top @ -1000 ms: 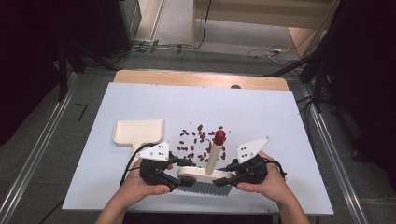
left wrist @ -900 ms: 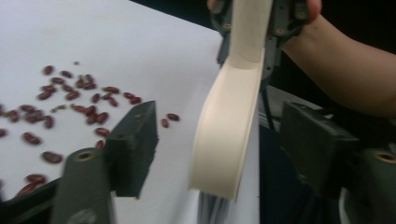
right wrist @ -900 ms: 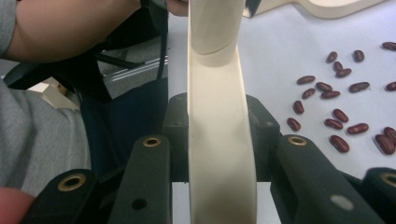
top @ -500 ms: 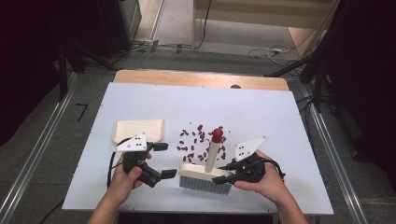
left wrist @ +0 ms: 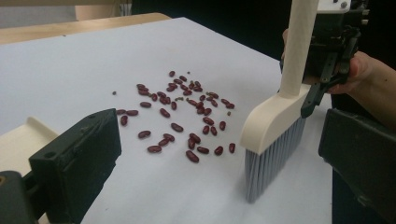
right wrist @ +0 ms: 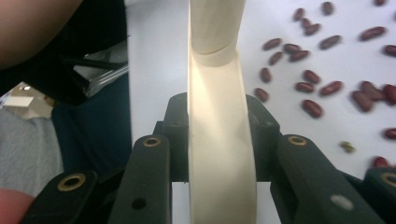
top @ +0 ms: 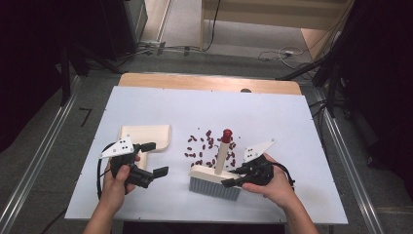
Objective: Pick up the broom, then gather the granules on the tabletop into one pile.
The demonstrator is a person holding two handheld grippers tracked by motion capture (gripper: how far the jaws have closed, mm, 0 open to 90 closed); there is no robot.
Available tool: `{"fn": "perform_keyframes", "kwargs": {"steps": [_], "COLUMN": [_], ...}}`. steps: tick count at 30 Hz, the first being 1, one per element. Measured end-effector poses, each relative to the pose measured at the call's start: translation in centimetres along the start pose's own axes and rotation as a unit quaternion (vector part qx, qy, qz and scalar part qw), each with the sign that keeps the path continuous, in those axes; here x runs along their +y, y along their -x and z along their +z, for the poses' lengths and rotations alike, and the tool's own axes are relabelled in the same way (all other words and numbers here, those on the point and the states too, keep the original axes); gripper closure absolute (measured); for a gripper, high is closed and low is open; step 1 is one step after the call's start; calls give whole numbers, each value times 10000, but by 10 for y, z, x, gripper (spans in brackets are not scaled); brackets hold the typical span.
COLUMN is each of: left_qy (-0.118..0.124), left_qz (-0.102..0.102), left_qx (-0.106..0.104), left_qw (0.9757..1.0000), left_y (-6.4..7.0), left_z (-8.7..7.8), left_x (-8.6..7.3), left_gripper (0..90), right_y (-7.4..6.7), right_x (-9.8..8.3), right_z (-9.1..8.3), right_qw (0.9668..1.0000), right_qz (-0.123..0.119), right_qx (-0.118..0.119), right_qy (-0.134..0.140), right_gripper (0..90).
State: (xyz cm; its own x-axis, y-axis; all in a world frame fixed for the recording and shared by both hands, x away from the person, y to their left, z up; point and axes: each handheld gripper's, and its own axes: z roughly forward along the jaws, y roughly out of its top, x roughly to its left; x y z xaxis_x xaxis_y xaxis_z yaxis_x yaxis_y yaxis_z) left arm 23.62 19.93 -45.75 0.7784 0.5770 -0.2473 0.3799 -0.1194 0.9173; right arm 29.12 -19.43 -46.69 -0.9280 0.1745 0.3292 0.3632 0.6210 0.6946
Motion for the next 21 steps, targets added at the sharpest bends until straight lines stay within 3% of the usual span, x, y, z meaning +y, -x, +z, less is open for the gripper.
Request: {"fn": "perform_keyframes", "kwargs": {"steps": [12,21], "left_qy": [55,136], "left_qz": [-142,-211], "left_qx": [157,216], "left_qw": [9998,9995], "left_y": [-7,-13], "left_z": [-13,-21], "left_x": [-6,-8], "left_gripper": [0,0], "right_y": [28,40], "right_x": [-4,3], "right_z": [-9,-14], "right_qw": [9992,9984], "right_qz": [339,357], "right_qx": [-174,-422], "right_qy": [124,85], "right_gripper": [655,655]}}
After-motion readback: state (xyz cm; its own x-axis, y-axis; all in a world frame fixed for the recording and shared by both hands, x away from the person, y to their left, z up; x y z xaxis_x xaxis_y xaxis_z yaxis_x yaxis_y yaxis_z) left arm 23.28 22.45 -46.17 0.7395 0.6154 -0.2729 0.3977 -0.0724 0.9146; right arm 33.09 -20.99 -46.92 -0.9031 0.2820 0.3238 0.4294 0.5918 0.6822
